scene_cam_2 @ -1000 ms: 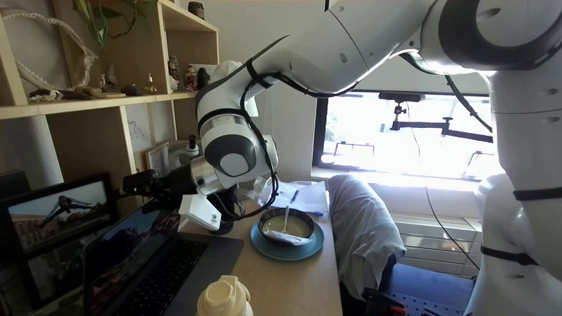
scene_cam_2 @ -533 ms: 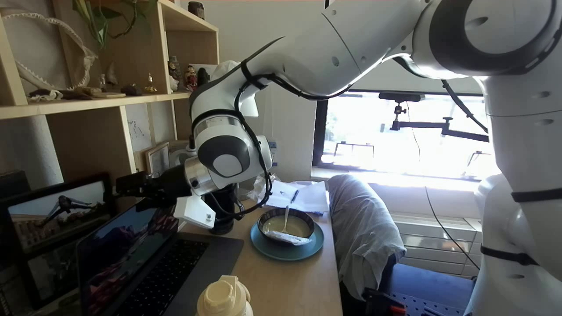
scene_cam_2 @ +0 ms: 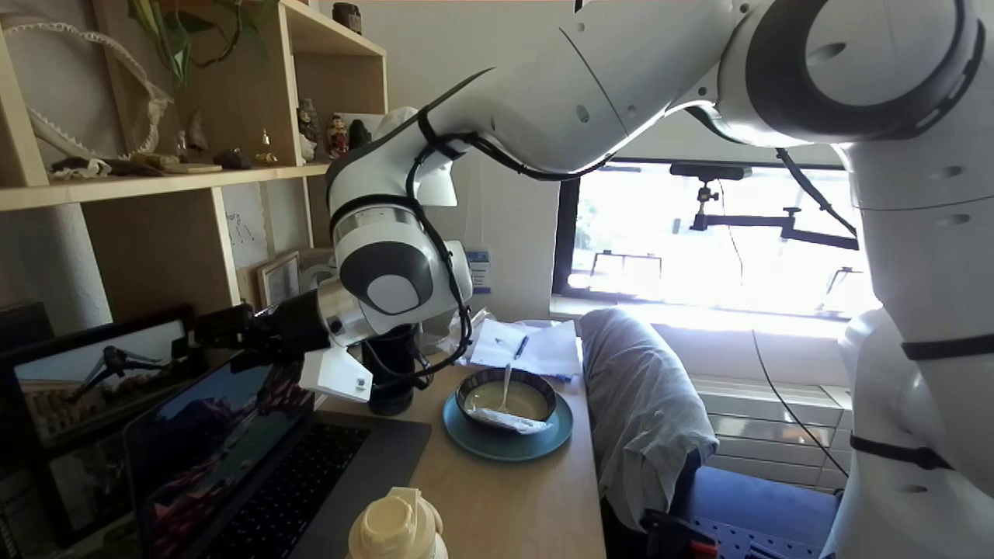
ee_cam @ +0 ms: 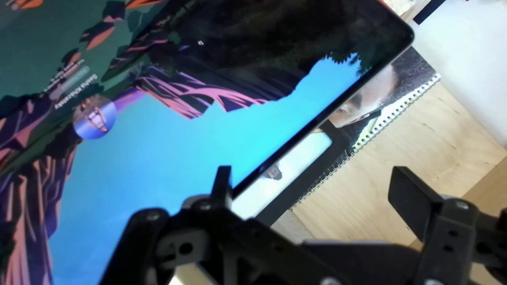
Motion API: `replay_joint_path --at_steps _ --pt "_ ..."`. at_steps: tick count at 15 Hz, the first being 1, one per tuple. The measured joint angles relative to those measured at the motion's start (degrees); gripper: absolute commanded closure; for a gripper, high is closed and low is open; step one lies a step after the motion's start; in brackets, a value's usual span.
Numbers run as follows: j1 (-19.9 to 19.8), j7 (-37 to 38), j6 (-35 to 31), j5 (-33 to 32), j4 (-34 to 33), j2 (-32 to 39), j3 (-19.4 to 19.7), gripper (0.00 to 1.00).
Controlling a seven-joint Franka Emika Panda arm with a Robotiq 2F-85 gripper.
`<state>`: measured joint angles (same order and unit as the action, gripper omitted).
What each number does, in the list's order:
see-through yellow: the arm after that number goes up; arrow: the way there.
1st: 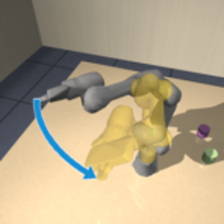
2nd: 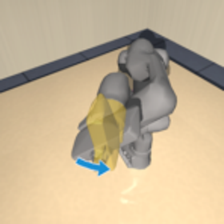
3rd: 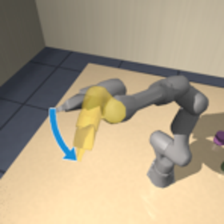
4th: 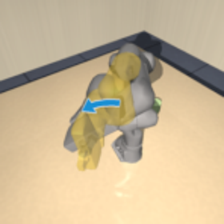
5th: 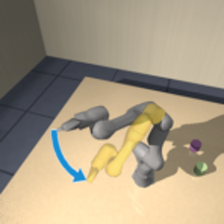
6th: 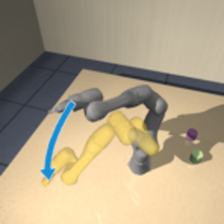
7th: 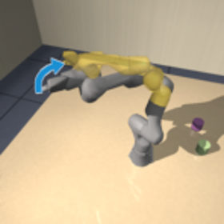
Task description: Open the laptop
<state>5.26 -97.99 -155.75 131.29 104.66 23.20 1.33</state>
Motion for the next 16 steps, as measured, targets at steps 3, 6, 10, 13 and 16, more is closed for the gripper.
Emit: replay_joint_path --at_steps 3,6,10,13,16 --pt "0.26 -1.25 0.00 -0.39 -0.21 0.12 -0.02 0.00" --pt "0.92 -2.83 0.06 -0.41 -0.98 -0.09 -0.17 0.00" --pt "1.91 -3.28 -0.15 -0.78 -1.39 -1.37 -0.40 0.00" --pt "2.14 -1.81 -3.83 -0.78 0.07 -3.70 -0.76 0.00" --pt "2.54 1.55 -11.10 -0.83 4.40 -9.21 -1.36 0.00"
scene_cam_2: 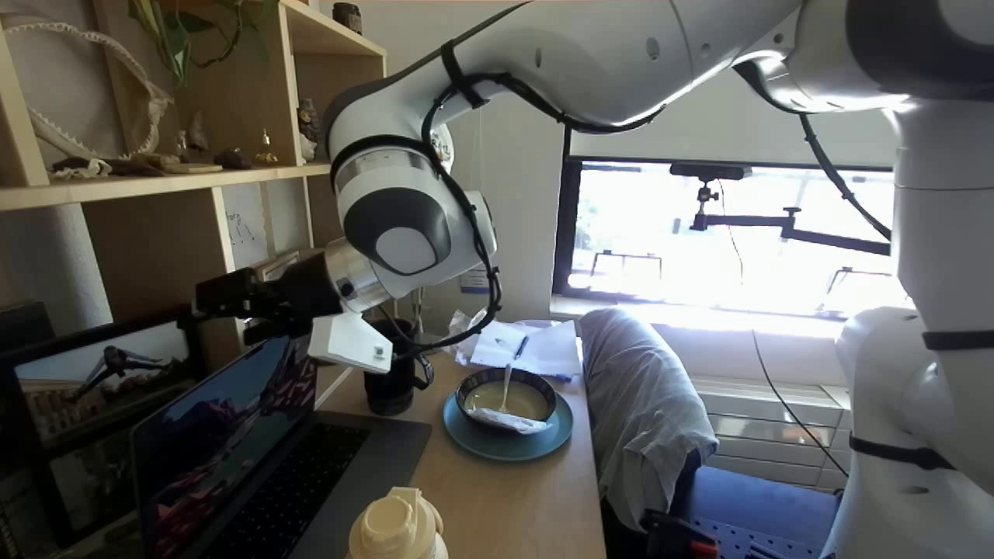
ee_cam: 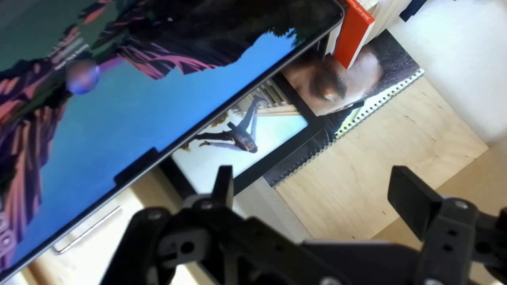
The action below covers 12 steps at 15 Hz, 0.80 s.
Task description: Open the laptop
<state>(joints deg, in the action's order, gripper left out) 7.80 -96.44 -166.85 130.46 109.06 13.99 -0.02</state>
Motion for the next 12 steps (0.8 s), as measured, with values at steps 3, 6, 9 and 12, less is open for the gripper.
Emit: replay_joint_path --at_steps 3,6,9,12 --pt "0.21 3.91 -7.46 -0.01 6.21 -7.89 -1.23 0.00" --pt "0.32 8.07 -14.66 0.06 12.68 -15.96 -2.24 0.00" --pt "0.91 11.25 -21.21 0.53 18.40 -22.90 -2.38 0.00" --pt "1.44 16.96 -25.55 -1.15 23.50 -28.07 -2.47 0.00"
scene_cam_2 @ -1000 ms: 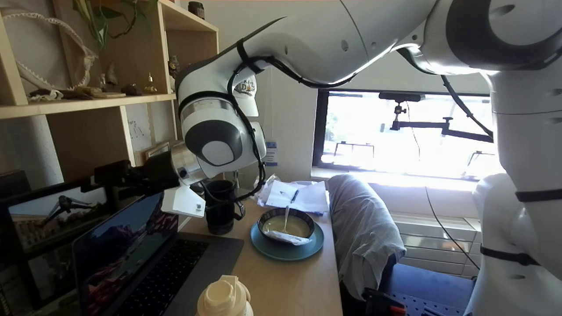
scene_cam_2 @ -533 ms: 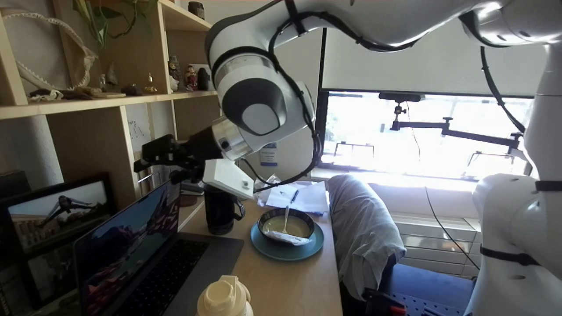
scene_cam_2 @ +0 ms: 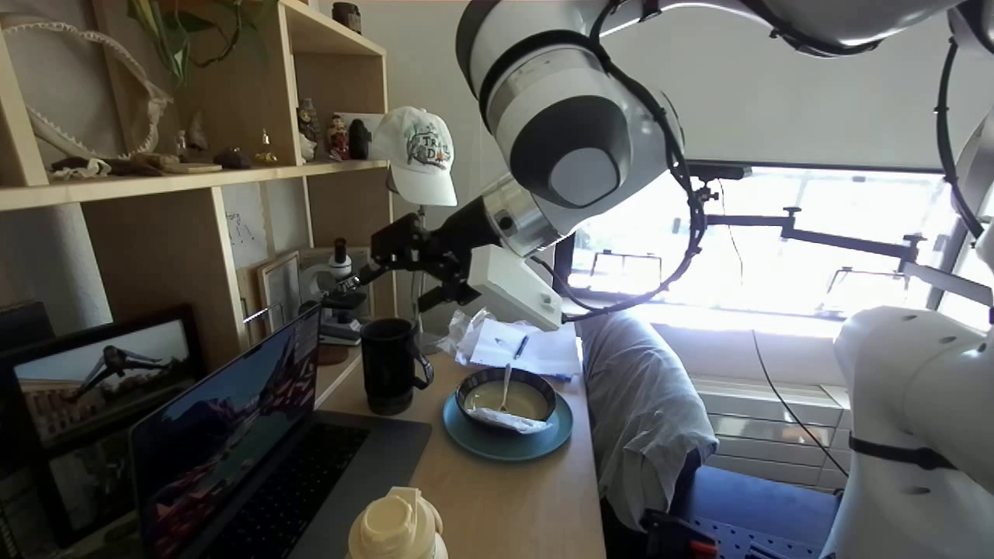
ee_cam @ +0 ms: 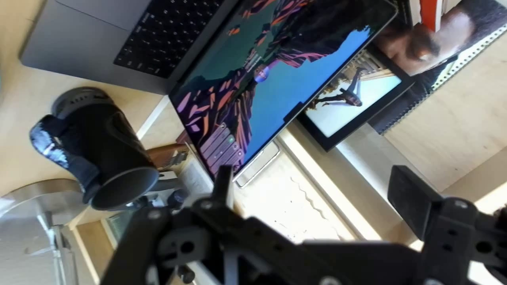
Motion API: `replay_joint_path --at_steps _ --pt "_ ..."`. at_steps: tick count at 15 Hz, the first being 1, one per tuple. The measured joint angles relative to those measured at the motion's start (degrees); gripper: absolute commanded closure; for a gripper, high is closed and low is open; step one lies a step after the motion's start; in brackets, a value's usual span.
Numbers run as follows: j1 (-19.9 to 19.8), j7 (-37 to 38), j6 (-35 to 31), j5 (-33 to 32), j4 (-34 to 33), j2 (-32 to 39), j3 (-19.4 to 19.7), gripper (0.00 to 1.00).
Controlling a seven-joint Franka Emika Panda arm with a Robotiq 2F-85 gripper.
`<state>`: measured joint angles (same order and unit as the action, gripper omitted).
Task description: Open the laptop
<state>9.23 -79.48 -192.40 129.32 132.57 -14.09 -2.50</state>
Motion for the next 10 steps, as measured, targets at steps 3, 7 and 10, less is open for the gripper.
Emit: replay_joint_path --at_steps 3,7,10 --pt "2.59 -0.03 -2.78 2.69 2.97 -3.09 2.16 0.00" --pt "7.05 -0.14 -2.98 3.85 4.44 -3.78 5.92 0.00" --pt "7.40 -0.14 -2.98 3.85 4.61 -3.79 6.15 0.00"
